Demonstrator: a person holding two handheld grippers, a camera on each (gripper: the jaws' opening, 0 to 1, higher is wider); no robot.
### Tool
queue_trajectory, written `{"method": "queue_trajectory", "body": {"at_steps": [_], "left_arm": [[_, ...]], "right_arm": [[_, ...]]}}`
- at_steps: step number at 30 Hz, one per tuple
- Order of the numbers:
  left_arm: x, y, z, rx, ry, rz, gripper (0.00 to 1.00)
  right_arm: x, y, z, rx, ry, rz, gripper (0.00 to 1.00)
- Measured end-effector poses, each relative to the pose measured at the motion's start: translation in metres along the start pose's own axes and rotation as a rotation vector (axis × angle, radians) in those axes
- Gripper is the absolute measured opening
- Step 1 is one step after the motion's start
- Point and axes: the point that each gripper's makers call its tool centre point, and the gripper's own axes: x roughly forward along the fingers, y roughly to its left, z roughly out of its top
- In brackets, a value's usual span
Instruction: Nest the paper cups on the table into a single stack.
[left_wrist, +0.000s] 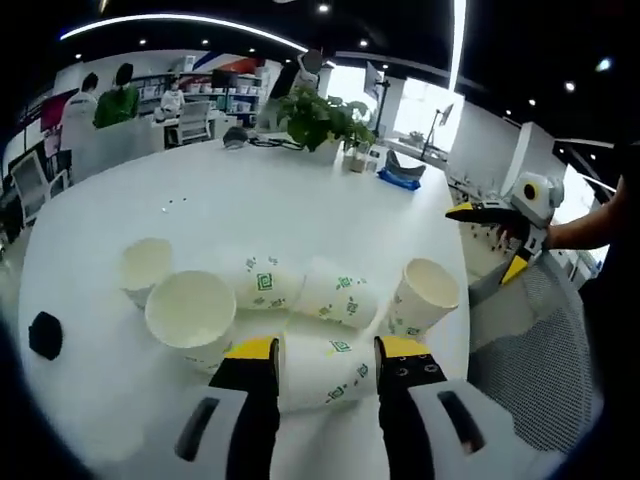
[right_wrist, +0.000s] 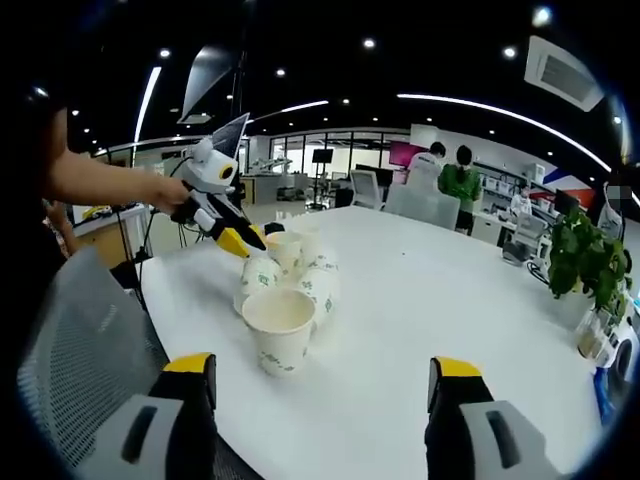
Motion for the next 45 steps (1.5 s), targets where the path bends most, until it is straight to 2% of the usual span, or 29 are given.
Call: {"method": "queue_trajectory", "body": {"at_steps": [4,9,12,16,20,25,31,37,40,45], "left_arm": [[0.003,0.007,-0.007,-0.034,-0.003,-0.004,0.34],[0.008,0.017,-0.014,-0.119,-0.031,-0.012,0.32],[0.013,0.016,-0.014,-0.192,-0.07,-0.053,0.3],[0.016,0.028,-0.017,-0.303,-0.129,-0.112,0.27],[0.018,0.026,-0.017,-0.35,-0.149,-0.146,0.24],[0.02,0.02,-0.013,-0.406,-0.18,-0.2,0.19],[0.023,0.007,-0.017,-0.442,-0.156,-0.225,0.04],[0.019,-0.008,-0.015,-0.499,-0.158,-0.273,0.02],[0.015,-0.009,-0.015,-0.523,-0.169,-0.312,0.01],[0.008,-0.03,-0.012,-0.485,-0.172,-0.373,0.0]], "right_arm": [[0.0,0.0,-0.001,-0.002,0.005,0.0,0.88],[0.0,0.0,-0.001,-0.001,0.008,-0.001,0.88],[0.0,0.001,-0.002,-0.001,0.01,0.0,0.87],[0.0,0.001,-0.003,-0.001,0.016,0.003,0.86],[0.0,0.0,-0.004,-0.002,0.021,0.002,0.86],[0.0,0.001,-0.005,-0.008,0.027,0.005,0.85],[0.001,0.0,-0.005,-0.007,0.028,0.002,0.85],[0.001,0.0,-0.007,-0.008,0.032,0.003,0.84],[0.001,0.001,-0.007,-0.009,0.032,0.005,0.84],[0.001,0.001,-0.006,-0.007,0.027,0.008,0.84]]}}
